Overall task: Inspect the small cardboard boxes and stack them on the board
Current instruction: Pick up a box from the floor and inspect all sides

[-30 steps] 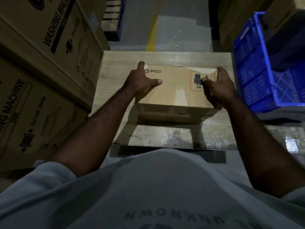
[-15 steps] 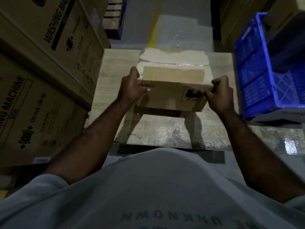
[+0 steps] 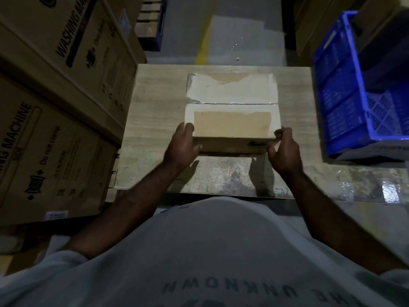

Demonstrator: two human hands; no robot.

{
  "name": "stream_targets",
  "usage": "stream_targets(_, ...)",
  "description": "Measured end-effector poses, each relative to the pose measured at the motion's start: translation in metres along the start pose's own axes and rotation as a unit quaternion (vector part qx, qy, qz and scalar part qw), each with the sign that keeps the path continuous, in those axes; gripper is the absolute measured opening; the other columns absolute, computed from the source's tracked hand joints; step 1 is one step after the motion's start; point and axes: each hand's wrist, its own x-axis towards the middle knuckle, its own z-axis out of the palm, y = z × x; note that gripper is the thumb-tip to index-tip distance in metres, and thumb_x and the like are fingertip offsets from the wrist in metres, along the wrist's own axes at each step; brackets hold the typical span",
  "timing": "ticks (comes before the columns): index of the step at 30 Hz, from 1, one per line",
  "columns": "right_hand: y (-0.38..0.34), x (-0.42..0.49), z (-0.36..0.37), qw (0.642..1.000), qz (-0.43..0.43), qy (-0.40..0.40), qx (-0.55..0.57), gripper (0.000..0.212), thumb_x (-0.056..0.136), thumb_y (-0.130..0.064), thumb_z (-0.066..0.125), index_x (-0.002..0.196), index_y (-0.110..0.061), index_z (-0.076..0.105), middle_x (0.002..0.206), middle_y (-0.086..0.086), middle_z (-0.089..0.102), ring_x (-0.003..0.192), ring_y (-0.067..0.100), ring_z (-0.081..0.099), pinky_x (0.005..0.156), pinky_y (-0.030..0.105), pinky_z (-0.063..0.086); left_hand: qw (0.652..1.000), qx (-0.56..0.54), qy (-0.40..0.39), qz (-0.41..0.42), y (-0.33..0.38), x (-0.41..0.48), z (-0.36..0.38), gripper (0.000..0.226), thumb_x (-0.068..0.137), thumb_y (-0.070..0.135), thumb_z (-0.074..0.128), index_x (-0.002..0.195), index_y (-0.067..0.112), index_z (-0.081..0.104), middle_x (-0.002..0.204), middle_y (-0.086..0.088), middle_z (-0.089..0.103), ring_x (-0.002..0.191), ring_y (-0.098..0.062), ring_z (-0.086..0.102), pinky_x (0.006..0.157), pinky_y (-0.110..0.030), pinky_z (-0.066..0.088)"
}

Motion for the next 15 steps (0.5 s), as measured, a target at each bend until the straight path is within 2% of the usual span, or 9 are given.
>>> stream_targets(1, -0.002, -0.003, 0.003, 1.0, -0.022, 0.0, -0.013, 0.055, 0.093, -0.003, 0.066, 0.143, -0.002, 0.044, 0.137, 0.021, 0.061, 0.124, 0.038, 0.062, 0.094, 0.037, 0.052, 0.999, 0.041, -0.001, 0.012, 0.002, -0.001, 0.002, 0.058, 0.084, 0.023, 0.079, 0.129, 0.005, 0.047, 0.141, -0.022, 0.043, 0.128, -0.041, 0.047, 0.092, -0.036, 0.045)
stream_targets(2, -0.004, -0.005, 0.007, 0.998, -0.052, -0.003, -0.033, 0.065, 0.091, 0.0, 0.066, 0.149, -0.001, 0.04, 0.149, 0.022, 0.052, 0.135, 0.038, 0.054, 0.105, 0.042, 0.049, 0.997, 0.078, -0.007, 0.02, 0.005, -0.002, 0.004, 0.07, 0.087, 0.027, 0.077, 0.142, 0.005, 0.041, 0.158, -0.027, 0.027, 0.145, -0.045, 0.032, 0.109, -0.042, 0.04)
stream_targets(3, -0.005, -0.007, 0.009, 0.994, -0.085, -0.009, -0.062, 0.072, 0.088, 0.002, 0.067, 0.153, 0.0, 0.036, 0.157, 0.025, 0.043, 0.145, 0.041, 0.044, 0.115, 0.048, 0.043, 0.994, 0.108, -0.021, 0.027, 0.008, -0.003, 0.004, 0.08, 0.09, 0.031, 0.074, 0.153, 0.006, 0.032, 0.166, -0.027, 0.01, 0.154, -0.044, 0.014, 0.12, -0.046, 0.027)
stream_targets(4, -0.007, -0.007, 0.011, 0.989, -0.111, -0.023, -0.098, 0.076, 0.085, 0.002, 0.068, 0.154, 0.0, 0.035, 0.161, 0.027, 0.034, 0.15, 0.043, 0.034, 0.122, 0.052, 0.034, 0.99, 0.132, -0.038, 0.035, 0.011, -0.002, 0.004, 0.088, 0.092, 0.034, 0.071, 0.159, 0.006, 0.022, 0.168, -0.026, -0.002, 0.156, -0.042, 0.002, 0.125, -0.047, 0.017)
stream_targets(6, -0.012, -0.002, 0.013, 0.975, -0.134, -0.058, -0.168, 0.083, 0.085, -0.006, 0.071, 0.158, -0.002, 0.032, 0.165, 0.028, 0.026, 0.155, 0.044, 0.022, 0.126, 0.053, 0.021, 0.982, 0.172, -0.065, 0.05, 0.016, 0.001, 0.003, 0.097, 0.094, 0.04, 0.068, 0.163, 0.007, 0.009, 0.168, -0.024, -0.011, 0.157, -0.04, -0.008, 0.127, -0.047, 0.006)
stream_targets(8, -0.016, 0.005, 0.014, 0.964, -0.138, -0.077, -0.212, 0.088, 0.087, -0.015, 0.072, 0.161, -0.002, 0.026, 0.167, 0.028, 0.021, 0.157, 0.044, 0.015, 0.126, 0.054, 0.016, 0.975, 0.201, -0.081, 0.05, 0.018, 0.009, 0.004, 0.104, 0.093, 0.047, 0.068, 0.163, 0.008, 0.002, 0.168, -0.024, -0.013, 0.156, -0.039, -0.009, 0.127, -0.047, 0.004)
stream_targets(15, -0.028, 0.043, 0.007, 0.929, -0.155, -0.142, -0.305, 0.112, 0.088, -0.048, 0.076, 0.163, 0.001, 0.01, 0.168, 0.033, 0.004, 0.158, 0.047, 0.002, 0.127, 0.057, 0.011, 0.96, 0.256, -0.103, 0.055, 0.012, 0.035, 0.0, 0.127, 0.082, 0.068, 0.07, 0.162, 0.005, -0.007, 0.166, -0.028, -0.015, 0.155, -0.043, -0.011, 0.127, -0.05, 0.002)
